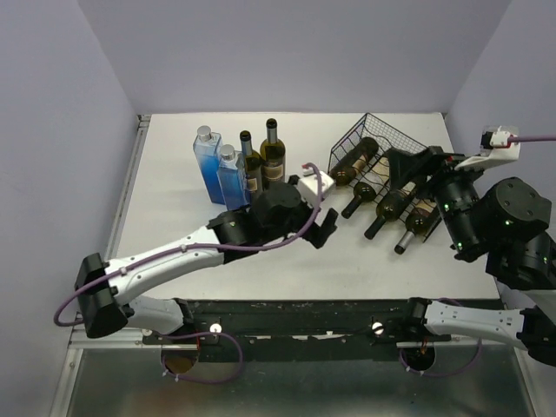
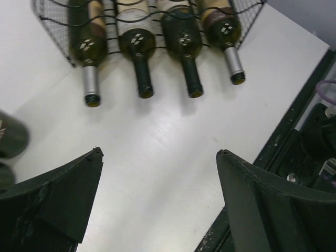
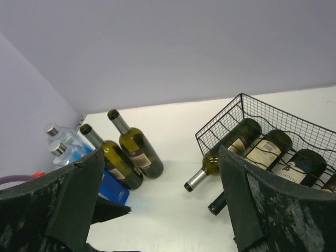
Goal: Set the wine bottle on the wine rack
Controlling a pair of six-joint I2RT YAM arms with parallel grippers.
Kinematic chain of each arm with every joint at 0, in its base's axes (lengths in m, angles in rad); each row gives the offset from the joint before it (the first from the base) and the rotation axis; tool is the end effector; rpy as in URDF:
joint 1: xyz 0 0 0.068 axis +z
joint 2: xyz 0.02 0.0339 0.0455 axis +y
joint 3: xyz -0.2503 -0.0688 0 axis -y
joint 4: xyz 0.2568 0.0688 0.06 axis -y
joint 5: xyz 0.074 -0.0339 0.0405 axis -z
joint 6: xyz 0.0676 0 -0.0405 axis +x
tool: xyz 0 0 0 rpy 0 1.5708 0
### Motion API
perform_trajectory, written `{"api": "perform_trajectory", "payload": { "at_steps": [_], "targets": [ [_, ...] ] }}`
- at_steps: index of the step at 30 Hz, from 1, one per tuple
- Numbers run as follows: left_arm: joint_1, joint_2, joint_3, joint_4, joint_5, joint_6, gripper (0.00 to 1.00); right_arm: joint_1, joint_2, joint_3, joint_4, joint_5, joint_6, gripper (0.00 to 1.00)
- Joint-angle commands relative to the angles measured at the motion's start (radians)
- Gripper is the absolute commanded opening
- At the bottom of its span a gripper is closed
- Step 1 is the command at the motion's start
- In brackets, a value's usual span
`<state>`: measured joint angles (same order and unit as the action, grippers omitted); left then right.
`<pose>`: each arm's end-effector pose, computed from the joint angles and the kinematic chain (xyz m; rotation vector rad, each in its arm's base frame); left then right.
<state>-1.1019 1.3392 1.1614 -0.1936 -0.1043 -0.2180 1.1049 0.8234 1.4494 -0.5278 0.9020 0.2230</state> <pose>0.1678 -0.3157 0.3195 0.7983 1.8556 -0.7629 0.1095 0.0996 0.5075 0.0758 1.5213 0.4010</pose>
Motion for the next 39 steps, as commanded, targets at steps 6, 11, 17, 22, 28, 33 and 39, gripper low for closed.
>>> {"api": "perform_trajectory", "payload": {
  "at_steps": [6, 11, 17, 22, 28, 33, 39],
  "targets": [
    [0.232, -0.293, 0.029, -0.314, -0.153, -0.008, 0.99, 0.004, 0.195, 0.103, 0.038, 0.126, -0.04, 1.0],
    [0.344, -0.351, 0.104, -0.43, -0.193, 0.049, 0.99, 0.004, 0.263, 0.074, 0.106, 0.101, -0.05, 1.0],
    [0.514, -0.324, 0.175, -0.514, -0.172, 0.06, 0.99, 0.004, 0.313, 0.034, 0.141, 0.032, -0.004, 1.0],
    [0.641, -0.244, 0.184, -0.488, 0.007, 0.058, 0.99, 0.004, 0.33, 0.016, 0.15, -0.003, 0.026, 1.0],
    [0.694, -0.198, 0.133, -0.377, 0.184, 0.058, 0.99, 0.003, 0.333, -0.006, 0.15, -0.034, 0.038, 1.0],
    [0.703, -0.149, 0.109, -0.342, 0.166, 0.054, 0.99, 0.004, 0.332, -0.02, 0.15, -0.04, 0.045, 1.0],
    [0.706, -0.098, 0.07, -0.276, 0.088, 0.043, 0.94, 0.003, 0.327, -0.038, 0.157, -0.046, 0.044, 1.0]
  ]
}}
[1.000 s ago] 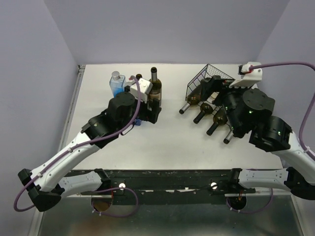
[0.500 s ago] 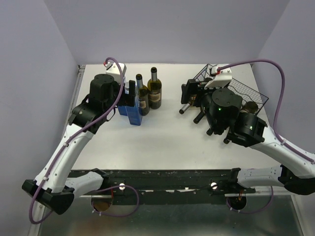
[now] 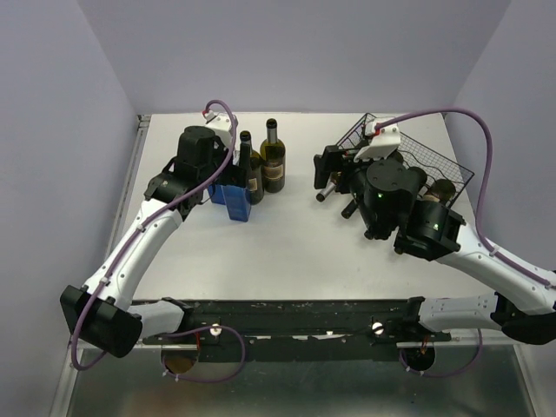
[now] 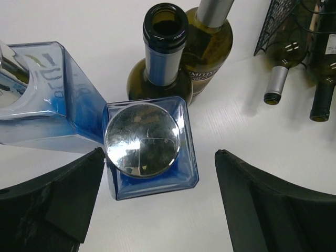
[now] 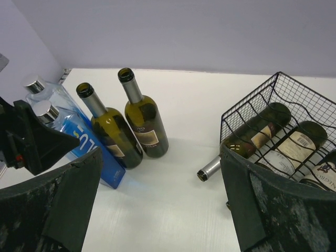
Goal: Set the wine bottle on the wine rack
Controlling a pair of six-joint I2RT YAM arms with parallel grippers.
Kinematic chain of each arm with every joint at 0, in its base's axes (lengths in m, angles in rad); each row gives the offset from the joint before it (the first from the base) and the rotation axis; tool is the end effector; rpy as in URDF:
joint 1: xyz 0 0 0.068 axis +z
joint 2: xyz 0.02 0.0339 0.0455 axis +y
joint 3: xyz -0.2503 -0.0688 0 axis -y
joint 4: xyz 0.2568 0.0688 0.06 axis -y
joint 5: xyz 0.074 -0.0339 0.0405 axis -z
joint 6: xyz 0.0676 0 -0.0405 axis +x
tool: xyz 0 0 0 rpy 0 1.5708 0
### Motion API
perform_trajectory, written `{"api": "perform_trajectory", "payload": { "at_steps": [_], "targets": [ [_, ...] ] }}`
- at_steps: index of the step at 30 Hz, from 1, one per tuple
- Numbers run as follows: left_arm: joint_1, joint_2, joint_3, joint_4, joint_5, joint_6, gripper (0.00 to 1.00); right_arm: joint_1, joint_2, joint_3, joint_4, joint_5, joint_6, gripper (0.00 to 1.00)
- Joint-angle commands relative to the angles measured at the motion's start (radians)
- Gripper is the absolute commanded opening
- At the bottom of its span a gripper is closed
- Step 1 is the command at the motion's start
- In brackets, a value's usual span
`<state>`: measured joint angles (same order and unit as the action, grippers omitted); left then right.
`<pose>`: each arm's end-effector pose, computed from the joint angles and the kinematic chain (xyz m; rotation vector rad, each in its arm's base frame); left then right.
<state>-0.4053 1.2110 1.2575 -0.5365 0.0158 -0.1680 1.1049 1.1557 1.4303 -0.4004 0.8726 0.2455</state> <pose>0.2850 -0.1234 0.3530 0.2562 2.0656 -0.3689 0.1660 0.2148 0.4552 -0.0659 1.6581 0.2870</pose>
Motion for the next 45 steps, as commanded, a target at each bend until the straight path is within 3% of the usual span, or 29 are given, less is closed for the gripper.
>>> {"api": "perform_trajectory", "payload": {
  "at_steps": [1, 4, 8, 11, 15, 18, 21, 27, 31, 37, 45],
  "targets": [
    [0.008, 0.035, -0.029, 0.079, -0.049, -0.007, 0.93, 0.003, -0.005, -0.024, 0.029, -0.018, 0.023, 1.0],
    [0.01, 0.044, -0.044, 0.105, -0.085, -0.011, 0.88, 0.004, -0.013, -0.034, 0.029, -0.02, 0.032, 1.0],
    [0.013, 0.051, -0.047, 0.115, -0.128, -0.018, 0.71, 0.003, -0.025, -0.05, 0.029, -0.021, 0.041, 1.0],
    [0.019, 0.051, -0.05, 0.115, -0.142, -0.021, 0.63, 0.003, -0.033, -0.057, 0.029, -0.021, 0.044, 1.0],
    [0.019, 0.042, -0.041, 0.104, -0.128, -0.008, 0.37, 0.004, -0.043, -0.067, 0.029, -0.03, 0.044, 1.0],
    [0.02, 0.022, -0.011, 0.07, -0.087, 0.007, 0.01, 0.004, -0.051, -0.083, 0.047, -0.076, 0.012, 1.0],
    [0.02, -0.007, 0.04, 0.023, -0.027, 0.024, 0.0, 0.004, -0.071, -0.126, 0.096, -0.19, -0.064, 1.0],
    [0.017, -0.059, 0.19, -0.14, 0.13, 0.055, 0.0, 0.004, -0.116, -0.254, 0.253, -0.613, -0.225, 1.0],
    [0.0, -0.091, 0.264, -0.218, 0.2, 0.059, 0.0, 0.004, -0.087, -0.341, 0.371, -0.768, -0.272, 1.0],
    [-0.049, -0.142, 0.348, -0.275, 0.302, 0.039, 0.0, 0.004, 0.013, -0.448, 0.581, -0.859, -0.264, 1.0],
    [-0.098, -0.172, 0.413, -0.292, 0.316, 0.001, 0.0, 0.004, 0.091, -0.545, 0.817, -0.846, -0.249, 1.0]
  ]
}}
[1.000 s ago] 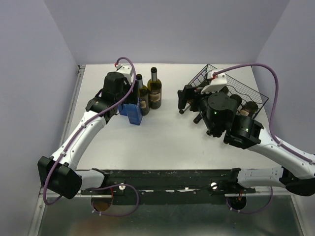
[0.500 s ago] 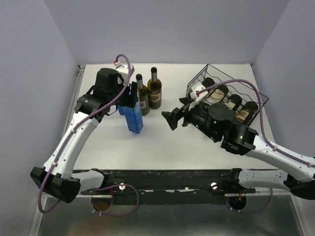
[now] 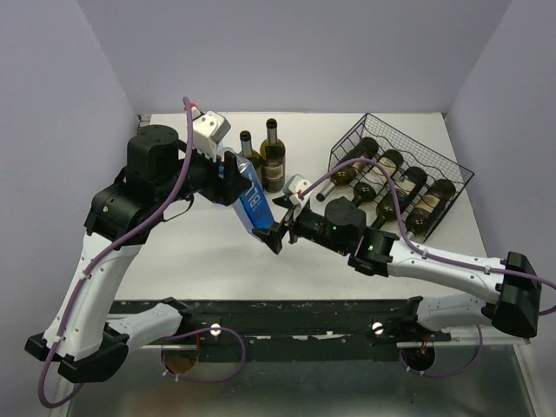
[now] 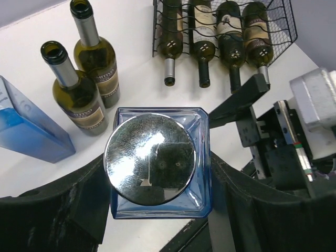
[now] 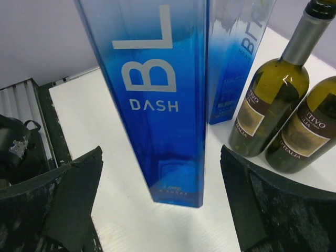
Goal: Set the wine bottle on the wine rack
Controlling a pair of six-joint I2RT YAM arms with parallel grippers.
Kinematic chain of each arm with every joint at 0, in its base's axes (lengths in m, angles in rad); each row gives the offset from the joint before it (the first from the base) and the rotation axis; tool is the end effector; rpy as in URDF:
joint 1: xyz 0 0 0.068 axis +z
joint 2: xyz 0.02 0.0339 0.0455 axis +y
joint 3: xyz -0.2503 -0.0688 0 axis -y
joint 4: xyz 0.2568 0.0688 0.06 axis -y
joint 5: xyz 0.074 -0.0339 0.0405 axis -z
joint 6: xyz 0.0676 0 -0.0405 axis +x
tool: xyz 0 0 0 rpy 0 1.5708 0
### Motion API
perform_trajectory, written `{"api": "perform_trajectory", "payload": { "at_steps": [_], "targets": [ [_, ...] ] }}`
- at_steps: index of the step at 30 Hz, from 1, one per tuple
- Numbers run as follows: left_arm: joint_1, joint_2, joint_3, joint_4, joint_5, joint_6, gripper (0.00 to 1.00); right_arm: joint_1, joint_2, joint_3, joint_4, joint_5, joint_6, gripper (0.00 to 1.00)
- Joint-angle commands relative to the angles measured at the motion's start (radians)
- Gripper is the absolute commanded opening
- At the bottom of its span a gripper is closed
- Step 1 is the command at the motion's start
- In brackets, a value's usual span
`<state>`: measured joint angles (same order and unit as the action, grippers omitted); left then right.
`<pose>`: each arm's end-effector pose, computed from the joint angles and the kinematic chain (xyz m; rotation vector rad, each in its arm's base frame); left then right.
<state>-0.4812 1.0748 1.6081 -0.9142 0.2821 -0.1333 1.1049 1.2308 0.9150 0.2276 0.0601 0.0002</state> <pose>0.1867 -0.1187 0.4642 0.5323 1.9254 -0.6761 0.1565 0.3021 0.3143 -0.8616 1.4881 0.7820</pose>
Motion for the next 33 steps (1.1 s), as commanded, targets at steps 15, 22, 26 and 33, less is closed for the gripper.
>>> {"api": "perform_trajectory", "payload": {
  "at_steps": [15, 22, 26, 33],
  "targets": [
    [-0.036, -0.047, 0.122, 0.09, 0.086, -0.046, 0.0, 0.004, 0.153, -0.133, 0.429, -0.066, -0.025, 1.0],
    [-0.036, -0.067, 0.113, 0.107, 0.111, -0.058, 0.0, 0.004, 0.187, -0.128, 0.513, 0.018, -0.063, 0.87],
    [-0.036, -0.081, 0.107, 0.117, 0.112, -0.061, 0.0, 0.004, 0.182, -0.113, 0.5, 0.058, -0.098, 0.56],
    [-0.036, -0.111, 0.082, 0.156, 0.115, -0.049, 0.09, 0.004, 0.174, -0.085, 0.48, 0.165, -0.225, 0.01]
  ]
}}
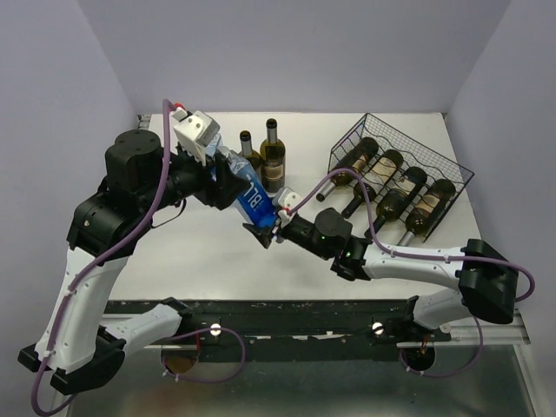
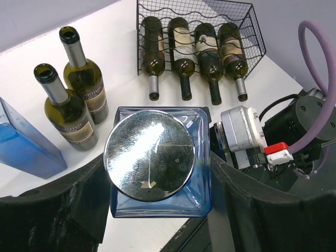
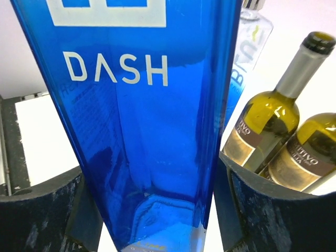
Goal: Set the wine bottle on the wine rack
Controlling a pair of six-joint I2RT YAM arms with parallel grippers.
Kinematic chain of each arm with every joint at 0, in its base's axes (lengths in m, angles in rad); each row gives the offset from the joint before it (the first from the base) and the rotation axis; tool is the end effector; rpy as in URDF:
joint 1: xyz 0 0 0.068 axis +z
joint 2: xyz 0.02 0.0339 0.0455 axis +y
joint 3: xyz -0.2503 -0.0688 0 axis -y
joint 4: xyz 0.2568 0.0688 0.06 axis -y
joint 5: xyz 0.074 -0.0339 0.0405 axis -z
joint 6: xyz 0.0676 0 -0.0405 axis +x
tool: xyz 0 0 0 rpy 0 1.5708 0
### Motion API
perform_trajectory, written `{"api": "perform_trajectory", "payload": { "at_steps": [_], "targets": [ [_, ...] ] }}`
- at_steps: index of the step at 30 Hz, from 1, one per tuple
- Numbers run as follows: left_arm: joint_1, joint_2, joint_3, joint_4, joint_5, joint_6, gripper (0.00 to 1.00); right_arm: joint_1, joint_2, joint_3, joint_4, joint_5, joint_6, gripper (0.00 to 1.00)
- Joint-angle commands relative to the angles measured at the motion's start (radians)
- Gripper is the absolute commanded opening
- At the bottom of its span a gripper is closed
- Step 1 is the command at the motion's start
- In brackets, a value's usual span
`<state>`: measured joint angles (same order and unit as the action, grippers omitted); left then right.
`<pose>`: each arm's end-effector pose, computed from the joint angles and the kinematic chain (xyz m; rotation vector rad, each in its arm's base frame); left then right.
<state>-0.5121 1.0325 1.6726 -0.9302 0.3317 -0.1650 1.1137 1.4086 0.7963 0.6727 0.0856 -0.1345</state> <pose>0.1583 -0.1142 0.4905 0.5623 1.8333 -0.7713 0.1664 0.3253 0.2706 -0.8497 1.3008 0.7167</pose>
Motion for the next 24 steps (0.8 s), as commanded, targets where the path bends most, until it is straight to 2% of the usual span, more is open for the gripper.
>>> {"api": "perform_trajectory", "payload": {
  "at_steps": [1, 3, 7, 10, 16, 24],
  "targets": [
    [-0.003, -0.078, 0.007, 0.185, 0.067, -0.01, 0.23, -0.003, -0.008, 0.038, 0.037, 0.161, -0.121, 0.01],
    [-0.005, -0.104, -0.025, 0.221, 0.067, 0.002, 0.36, -0.003, -0.02, 0.044, 0.06, 0.203, -0.21, 0.01],
    [-0.005, -0.166, -0.109, 0.307, 0.072, 0.03, 0.77, -0.006, -0.054, 0.046, 0.134, 0.256, -0.429, 0.01],
    [-0.005, -0.202, -0.146, 0.359, 0.067, 0.039, 0.99, -0.005, -0.076, 0.041, 0.211, 0.282, -0.584, 0.01],
    [-0.005, -0.233, -0.148, 0.381, 0.049, 0.056, 0.99, -0.005, -0.105, 0.08, 0.2, 0.313, -0.781, 0.01],
    [-0.005, -0.276, -0.116, 0.375, 0.004, 0.044, 0.99, -0.006, -0.154, 0.024, 0.2, 0.303, -1.013, 0.01]
  ]
}}
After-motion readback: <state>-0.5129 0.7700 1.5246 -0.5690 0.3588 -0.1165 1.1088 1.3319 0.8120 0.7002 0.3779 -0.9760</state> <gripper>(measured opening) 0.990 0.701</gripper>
